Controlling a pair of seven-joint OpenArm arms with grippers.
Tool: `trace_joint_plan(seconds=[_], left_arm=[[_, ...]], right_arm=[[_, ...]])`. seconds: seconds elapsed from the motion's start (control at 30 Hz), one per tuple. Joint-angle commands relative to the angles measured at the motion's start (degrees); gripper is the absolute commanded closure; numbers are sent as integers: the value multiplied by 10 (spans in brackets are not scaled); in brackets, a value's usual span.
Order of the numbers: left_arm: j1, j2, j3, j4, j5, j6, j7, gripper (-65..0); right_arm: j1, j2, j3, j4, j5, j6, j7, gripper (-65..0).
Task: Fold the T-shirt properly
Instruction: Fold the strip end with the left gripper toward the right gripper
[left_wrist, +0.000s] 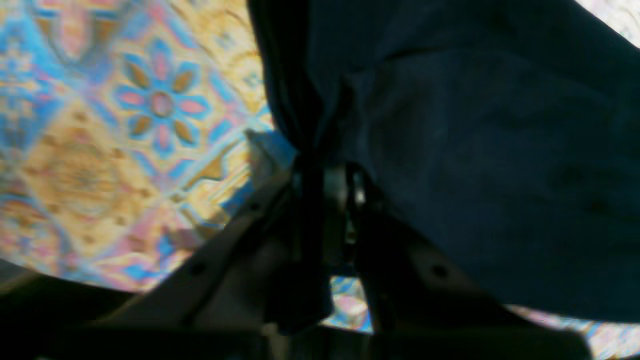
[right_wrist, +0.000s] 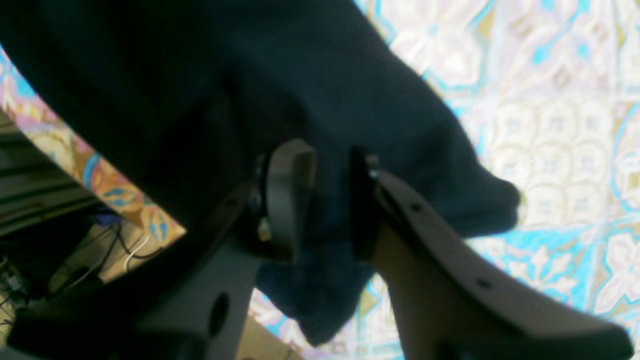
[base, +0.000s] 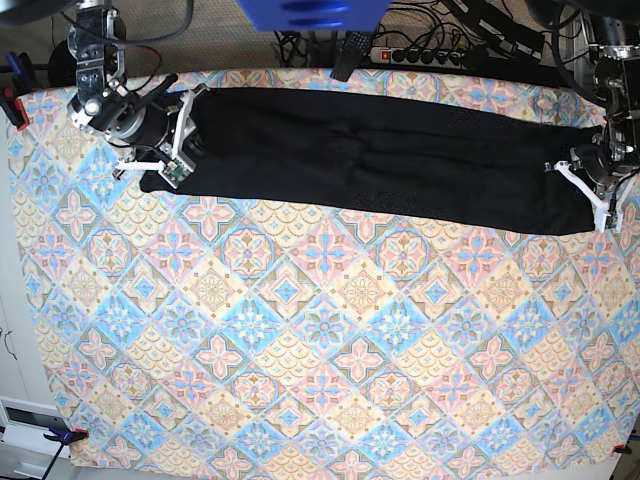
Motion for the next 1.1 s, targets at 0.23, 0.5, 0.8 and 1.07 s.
trace_joint_plan(seconds=[0.23, 0.5, 0.8, 1.07], left_arm=[[-2, 84, 34, 127, -8, 1, 67, 0], [4, 173, 34, 158, -51, 1, 94, 0], [4, 214, 44, 156, -107, 1, 94, 0], [1, 237, 110, 153, -103, 1, 92, 0]], right_arm=[[6, 7, 22, 11, 8, 0, 7, -161], [6, 7, 89, 11, 8, 0, 7, -161], [19, 7, 134, 11, 8, 0, 7, -161], [24, 7, 158, 11, 8, 0, 7, -161]])
